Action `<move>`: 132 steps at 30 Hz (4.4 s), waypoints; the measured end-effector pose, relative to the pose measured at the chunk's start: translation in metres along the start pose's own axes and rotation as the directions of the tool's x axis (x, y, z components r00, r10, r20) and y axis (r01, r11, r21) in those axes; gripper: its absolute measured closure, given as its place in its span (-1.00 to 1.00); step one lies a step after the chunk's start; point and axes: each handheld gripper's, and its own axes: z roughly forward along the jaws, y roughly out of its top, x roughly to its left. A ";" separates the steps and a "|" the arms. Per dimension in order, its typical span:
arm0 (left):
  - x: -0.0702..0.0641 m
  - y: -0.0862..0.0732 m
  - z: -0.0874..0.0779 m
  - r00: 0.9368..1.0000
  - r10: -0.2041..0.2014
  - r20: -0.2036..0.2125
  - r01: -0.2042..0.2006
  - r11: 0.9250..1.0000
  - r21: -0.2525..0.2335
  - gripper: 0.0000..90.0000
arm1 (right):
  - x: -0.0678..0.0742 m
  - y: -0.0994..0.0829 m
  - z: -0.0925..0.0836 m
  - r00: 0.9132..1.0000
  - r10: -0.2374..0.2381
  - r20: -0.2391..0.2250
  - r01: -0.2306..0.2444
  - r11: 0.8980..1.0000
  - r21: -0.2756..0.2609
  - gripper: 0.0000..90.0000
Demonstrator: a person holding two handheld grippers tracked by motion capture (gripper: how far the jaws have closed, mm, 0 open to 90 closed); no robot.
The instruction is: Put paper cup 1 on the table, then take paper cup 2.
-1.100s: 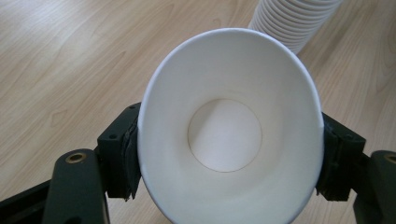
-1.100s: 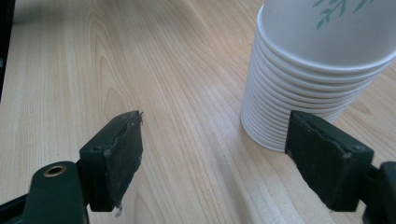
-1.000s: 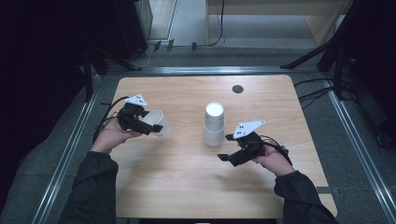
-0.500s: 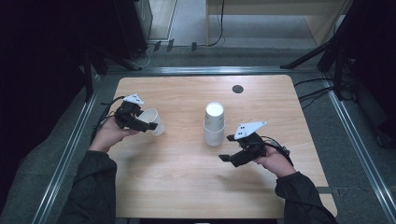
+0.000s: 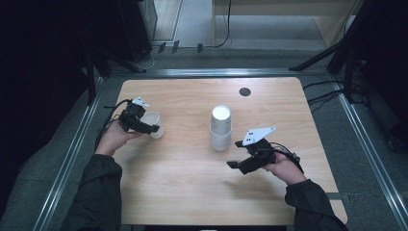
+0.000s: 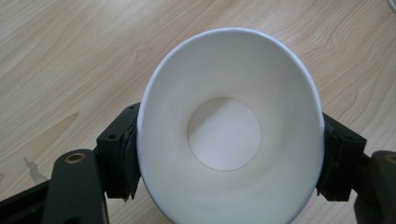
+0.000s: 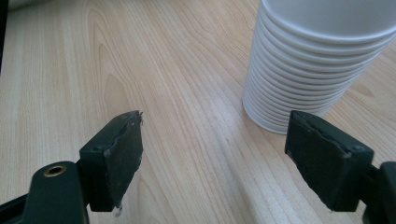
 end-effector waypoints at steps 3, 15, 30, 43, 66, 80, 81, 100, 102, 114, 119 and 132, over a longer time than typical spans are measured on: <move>0.000 0.001 0.001 1.000 -0.003 0.006 0.003 1.000 0.002 -0.46 | 0.000 -0.001 0.000 1.000 -0.001 0.000 0.001 1.000 0.000 -0.56; -0.001 0.001 0.008 1.000 -0.008 -0.009 0.008 0.999 0.036 -0.50 | 0.000 -0.001 -0.001 1.000 0.005 0.000 -0.005 1.000 0.000 -0.56; 0.001 0.002 0.010 0.995 -0.079 0.054 0.077 0.996 0.036 -0.76 | 0.000 -0.001 -0.003 1.000 0.007 -0.005 -0.007 1.000 -0.009 -0.56; 0.004 0.000 -0.016 0.989 -0.125 0.085 0.128 0.991 -0.026 -0.77 | -0.003 0.000 -0.011 1.000 0.010 -0.015 -0.010 0.999 -0.046 -0.57; -0.023 0.009 -0.061 0.981 -0.102 0.166 0.124 0.984 -0.128 -0.72 | -0.015 0.017 -0.027 0.997 0.064 -0.052 -0.065 0.998 -0.013 -0.39; -0.043 0.017 -0.059 0.975 -0.029 0.220 0.063 0.987 -0.145 -0.72 | -0.032 0.024 -0.032 0.996 0.085 -0.017 -0.086 0.996 -0.021 -0.10; -0.044 0.017 -0.058 0.973 -0.028 0.230 0.064 0.987 -0.149 -0.71 | -0.034 0.025 -0.032 0.996 0.093 -0.014 -0.093 0.995 -0.024 -0.10; -0.064 0.021 -0.045 0.964 0.050 0.260 -0.009 0.988 -0.157 -0.71 | -0.054 0.053 -0.040 1.000 -0.011 0.002 0.011 0.999 0.043 -0.19; -0.066 0.021 -0.044 0.962 0.055 0.266 -0.012 0.987 -0.161 -0.71 | -0.055 0.057 -0.038 1.000 -0.015 0.000 0.015 0.998 0.061 -0.21; -0.082 0.023 -0.033 0.951 0.100 0.293 -0.057 0.987 -0.150 -0.70 | -0.062 0.089 -0.033 0.998 -0.065 -0.021 0.068 0.988 0.142 -0.33; -0.093 0.026 -0.033 0.939 0.125 0.321 -0.076 0.984 -0.160 -0.70 | -0.065 0.102 -0.030 0.996 -0.081 -0.035 0.086 0.982 0.170 -0.37; -0.107 0.030 -0.029 0.928 0.154 0.340 -0.105 0.982 -0.157 -0.70 | -0.063 0.136 -0.005 0.989 -0.127 -0.072 0.142 0.955 0.260 -0.42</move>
